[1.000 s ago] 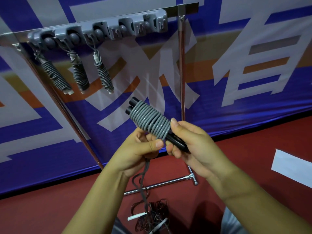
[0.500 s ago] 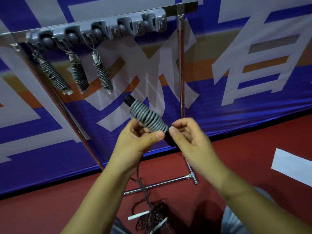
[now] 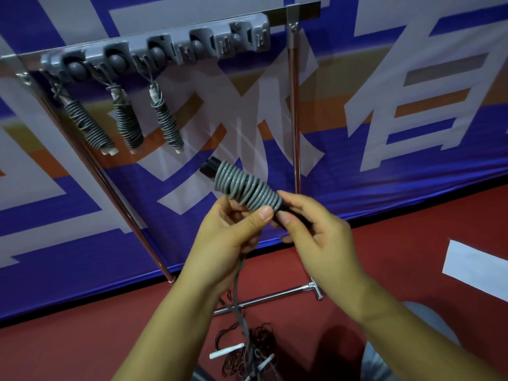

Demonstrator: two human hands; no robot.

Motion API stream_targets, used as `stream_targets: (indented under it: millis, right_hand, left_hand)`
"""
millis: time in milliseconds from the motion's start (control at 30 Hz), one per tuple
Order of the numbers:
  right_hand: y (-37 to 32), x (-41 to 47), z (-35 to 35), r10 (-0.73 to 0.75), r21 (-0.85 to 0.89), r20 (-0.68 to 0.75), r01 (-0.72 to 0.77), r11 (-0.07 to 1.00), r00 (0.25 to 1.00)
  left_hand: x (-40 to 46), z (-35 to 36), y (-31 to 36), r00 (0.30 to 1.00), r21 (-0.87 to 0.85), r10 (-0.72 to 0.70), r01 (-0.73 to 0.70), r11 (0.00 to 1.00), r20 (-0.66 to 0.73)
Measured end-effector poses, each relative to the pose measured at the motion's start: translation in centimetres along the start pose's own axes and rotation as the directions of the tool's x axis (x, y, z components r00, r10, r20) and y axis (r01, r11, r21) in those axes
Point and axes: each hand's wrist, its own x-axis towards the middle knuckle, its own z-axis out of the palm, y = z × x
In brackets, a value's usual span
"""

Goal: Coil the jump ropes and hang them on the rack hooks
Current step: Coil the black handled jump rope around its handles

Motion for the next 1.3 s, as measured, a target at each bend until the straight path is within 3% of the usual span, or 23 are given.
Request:
stream_targets:
  millis: [133,333,533,633,733,833,900,967,1167,1300]
  right_hand:
    - [-0.7,0.5,-0.5,0.077,0.192,-0.058,-0.065,0.979,0.995]
    - [-1.4,1.0,-0.8,0.079,0.198,-0.066,-0.065,0.978,0.995]
    - [-1.6,1.0,-1.0,0.089,0.187,-0.072,-0.074,0.980,0.993]
    - [-1.7,1.0,-1.0,0.123,0.210,-0.069,-0.106,0.972,0.990]
    - [-1.8,0.9,-1.0,0.138,0.191,-0.090,-0.119,0.974,0.986]
    - [-1.9,0.8,-1.1,0.170,0.216,-0.091,-0.147,0.965,0.981]
    - [-1.9,0.8,-1.3,0.187,0.232,-0.094,-0.161,0.959,0.978]
    - [-2.0,0.8,-1.3,0.203,0.229,-0.098,-0.177,0.957,0.974]
    - [-2.3,0.5,-1.0,0.280,0.342,-0.064,-0.243,0.908,0.958]
    - [-2.8,0.7,-1.0,0.415,0.517,0.106,-0.407,0.753,0.904]
  left_hand:
    - [0.1,-0.5,0.7,0.986,-0.156,-0.144,0.156,0.975,0.087]
    - [0.0,-0.6,0.7,0.910,-0.052,-0.369,0.385,0.922,0.188]
    - [0.7,-1.2,0.6,0.841,-0.114,-0.366,0.442,0.890,0.399]
    - [0.6,-0.9,0.3,0.865,-0.132,-0.296,0.376,0.917,0.406]
    - [0.4,-0.2,0.4,0.945,-0.046,-0.211,0.229,0.972,0.250]
    - [0.5,0.0,0.2,0.992,0.175,-0.057,0.037,0.984,0.112]
    - [0.6,0.0,-0.2,0.998,0.385,0.046,-0.062,0.921,0.051]
    - [0.5,0.0,-0.7,0.991,0.483,0.131,-0.125,0.867,0.021]
    - [0.5,0.0,-1.1,0.974,0.402,0.211,-0.224,0.888,0.078]
    - [0.6,0.1,-0.9,0.967,0.215,0.249,-0.256,0.942,0.059]
